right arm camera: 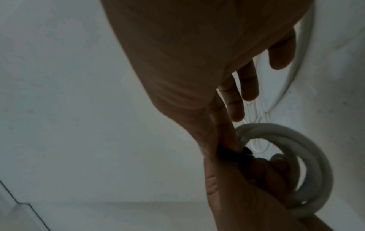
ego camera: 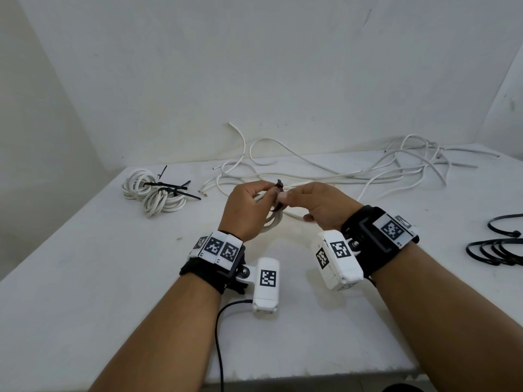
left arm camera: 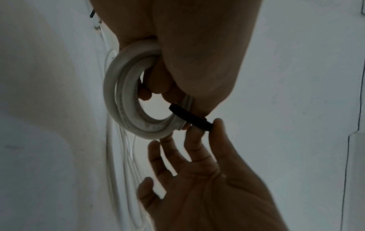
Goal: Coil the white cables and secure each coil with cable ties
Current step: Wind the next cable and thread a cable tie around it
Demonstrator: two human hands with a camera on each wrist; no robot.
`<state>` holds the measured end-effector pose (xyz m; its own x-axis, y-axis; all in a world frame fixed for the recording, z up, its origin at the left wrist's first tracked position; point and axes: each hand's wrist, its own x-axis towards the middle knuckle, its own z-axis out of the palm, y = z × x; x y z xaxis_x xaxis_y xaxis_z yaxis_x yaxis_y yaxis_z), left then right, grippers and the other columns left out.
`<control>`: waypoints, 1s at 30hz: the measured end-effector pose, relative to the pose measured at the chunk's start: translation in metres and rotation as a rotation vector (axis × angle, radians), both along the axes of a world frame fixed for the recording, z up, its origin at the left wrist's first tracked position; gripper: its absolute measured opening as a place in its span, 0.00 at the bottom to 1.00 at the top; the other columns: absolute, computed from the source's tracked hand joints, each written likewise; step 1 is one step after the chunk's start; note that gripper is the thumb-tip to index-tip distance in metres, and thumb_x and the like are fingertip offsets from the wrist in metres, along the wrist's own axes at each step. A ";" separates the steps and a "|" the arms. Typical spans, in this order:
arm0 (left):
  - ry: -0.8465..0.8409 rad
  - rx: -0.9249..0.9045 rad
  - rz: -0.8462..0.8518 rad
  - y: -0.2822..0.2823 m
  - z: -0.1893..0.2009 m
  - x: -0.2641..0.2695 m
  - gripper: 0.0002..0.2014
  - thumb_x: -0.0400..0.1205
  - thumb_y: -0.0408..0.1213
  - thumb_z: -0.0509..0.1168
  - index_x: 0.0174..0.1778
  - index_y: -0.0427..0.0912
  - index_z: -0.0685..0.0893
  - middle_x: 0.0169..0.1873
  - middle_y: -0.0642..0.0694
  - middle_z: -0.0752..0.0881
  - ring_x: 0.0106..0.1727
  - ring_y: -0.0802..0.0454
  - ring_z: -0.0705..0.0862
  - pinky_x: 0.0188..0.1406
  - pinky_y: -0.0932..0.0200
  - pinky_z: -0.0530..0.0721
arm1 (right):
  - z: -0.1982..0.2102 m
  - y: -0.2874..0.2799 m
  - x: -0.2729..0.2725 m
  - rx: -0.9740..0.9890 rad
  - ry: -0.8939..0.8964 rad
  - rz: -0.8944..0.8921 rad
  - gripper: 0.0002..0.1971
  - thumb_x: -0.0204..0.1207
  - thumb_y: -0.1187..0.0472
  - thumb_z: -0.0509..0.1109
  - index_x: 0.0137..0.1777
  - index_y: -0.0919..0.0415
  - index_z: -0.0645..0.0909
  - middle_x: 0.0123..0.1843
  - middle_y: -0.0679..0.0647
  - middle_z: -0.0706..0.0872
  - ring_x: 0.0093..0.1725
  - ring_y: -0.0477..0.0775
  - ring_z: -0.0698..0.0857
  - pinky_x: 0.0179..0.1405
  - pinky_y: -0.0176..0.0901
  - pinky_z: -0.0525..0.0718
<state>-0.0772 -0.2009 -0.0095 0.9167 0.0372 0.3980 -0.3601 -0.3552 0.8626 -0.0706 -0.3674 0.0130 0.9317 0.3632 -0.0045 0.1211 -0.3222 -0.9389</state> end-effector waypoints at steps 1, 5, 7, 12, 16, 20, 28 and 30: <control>0.010 0.006 -0.019 -0.001 0.001 -0.001 0.11 0.83 0.38 0.66 0.37 0.49 0.89 0.26 0.60 0.85 0.26 0.66 0.80 0.27 0.72 0.74 | 0.001 0.000 0.000 0.028 0.003 0.006 0.12 0.81 0.51 0.70 0.49 0.57 0.91 0.49 0.41 0.91 0.48 0.40 0.80 0.44 0.38 0.71; 0.016 0.010 -0.066 -0.004 0.002 -0.002 0.10 0.84 0.37 0.66 0.40 0.44 0.90 0.25 0.59 0.84 0.26 0.66 0.79 0.27 0.70 0.75 | 0.001 0.000 0.002 0.140 -0.015 -0.041 0.09 0.81 0.54 0.71 0.45 0.55 0.90 0.46 0.44 0.92 0.48 0.35 0.82 0.47 0.39 0.72; 0.039 -0.025 -0.092 -0.003 0.001 -0.002 0.11 0.84 0.38 0.65 0.41 0.41 0.90 0.27 0.56 0.84 0.26 0.63 0.78 0.27 0.67 0.76 | -0.001 0.000 0.004 0.140 -0.033 -0.084 0.12 0.80 0.50 0.71 0.47 0.58 0.90 0.49 0.50 0.92 0.53 0.40 0.84 0.47 0.40 0.74; 0.100 -0.071 -0.139 -0.003 -0.002 -0.004 0.10 0.85 0.38 0.65 0.46 0.39 0.91 0.30 0.47 0.84 0.26 0.61 0.76 0.29 0.62 0.77 | -0.006 0.001 0.011 0.221 -0.001 -0.114 0.13 0.79 0.46 0.71 0.43 0.56 0.83 0.42 0.45 0.90 0.49 0.46 0.87 0.46 0.44 0.77; 0.141 -0.112 -0.201 -0.010 -0.001 -0.006 0.13 0.86 0.39 0.63 0.48 0.39 0.91 0.25 0.53 0.79 0.21 0.60 0.70 0.31 0.60 0.75 | -0.004 -0.004 0.017 0.381 -0.001 -0.147 0.13 0.79 0.59 0.74 0.33 0.56 0.78 0.36 0.50 0.87 0.42 0.49 0.85 0.39 0.43 0.76; 0.231 -0.269 -0.309 -0.019 0.000 -0.007 0.19 0.89 0.44 0.57 0.47 0.40 0.92 0.22 0.50 0.60 0.22 0.57 0.60 0.31 0.62 0.76 | 0.002 -0.018 0.024 0.552 0.015 -0.337 0.13 0.78 0.63 0.74 0.33 0.57 0.79 0.37 0.51 0.87 0.44 0.52 0.84 0.34 0.42 0.75; 0.296 -0.342 -0.336 -0.014 -0.002 -0.008 0.11 0.88 0.38 0.59 0.52 0.42 0.88 0.22 0.56 0.65 0.19 0.60 0.62 0.26 0.63 0.77 | -0.004 -0.002 0.014 0.401 -0.008 -0.130 0.13 0.83 0.55 0.68 0.38 0.58 0.83 0.37 0.52 0.85 0.36 0.47 0.83 0.33 0.39 0.76; 0.293 -0.348 -0.358 -0.013 -0.002 -0.008 0.13 0.88 0.40 0.59 0.47 0.42 0.89 0.24 0.51 0.67 0.20 0.59 0.61 0.26 0.63 0.77 | -0.004 -0.003 0.014 0.333 -0.047 -0.121 0.14 0.83 0.55 0.69 0.36 0.57 0.84 0.36 0.53 0.84 0.33 0.46 0.81 0.34 0.40 0.74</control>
